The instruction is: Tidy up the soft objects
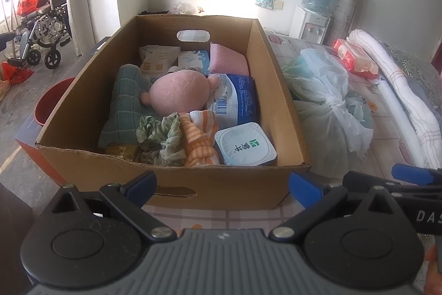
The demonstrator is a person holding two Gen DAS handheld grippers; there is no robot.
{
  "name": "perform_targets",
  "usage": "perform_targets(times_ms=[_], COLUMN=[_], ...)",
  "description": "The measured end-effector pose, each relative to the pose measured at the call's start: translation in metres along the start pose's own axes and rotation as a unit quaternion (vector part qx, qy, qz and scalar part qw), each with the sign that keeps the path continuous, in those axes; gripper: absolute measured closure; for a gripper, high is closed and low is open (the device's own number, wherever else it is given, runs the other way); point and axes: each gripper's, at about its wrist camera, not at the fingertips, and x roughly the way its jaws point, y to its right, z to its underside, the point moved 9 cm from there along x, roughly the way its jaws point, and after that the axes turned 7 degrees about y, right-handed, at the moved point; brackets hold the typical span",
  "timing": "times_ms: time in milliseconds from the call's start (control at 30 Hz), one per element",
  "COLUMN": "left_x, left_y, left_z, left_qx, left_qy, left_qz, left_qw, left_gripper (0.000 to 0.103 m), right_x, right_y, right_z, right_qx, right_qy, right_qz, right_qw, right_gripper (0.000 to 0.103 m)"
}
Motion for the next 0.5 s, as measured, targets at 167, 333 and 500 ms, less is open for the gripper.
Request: perform_targets(times_ms=[167, 333, 500], left_x=[-0.0011, -0.0009, -0.0016], left_y=[-0.0036, -0.0069, -0.0105], left_z=[0.0013, 0.0017, 0.0016], left_qx=[-0.002, -0.002, -0.004], left_qy=[-0.001, -0.002, -0.004], left_qz=[-0.002, -0.005, -0.009], left_qw=[1.0000, 1.0000, 0.9999], left_gripper=[0.001, 0.001, 0.001], right_x=[0.0012, 0.0031, 0.0054], right_y=[-0.0038, -0.0065, -0.0101], right_z=[-0.0001, -0.0001, -0.0006], right_qx=[-0.002, -0.004, -0.009], right_qy=[-0.002, -0.003, -0.006], right_qz=[-0.001, 0.000, 0.001], right_qw=[1.000, 1.000, 1.000], right_gripper=[0.001, 0.001, 0.001])
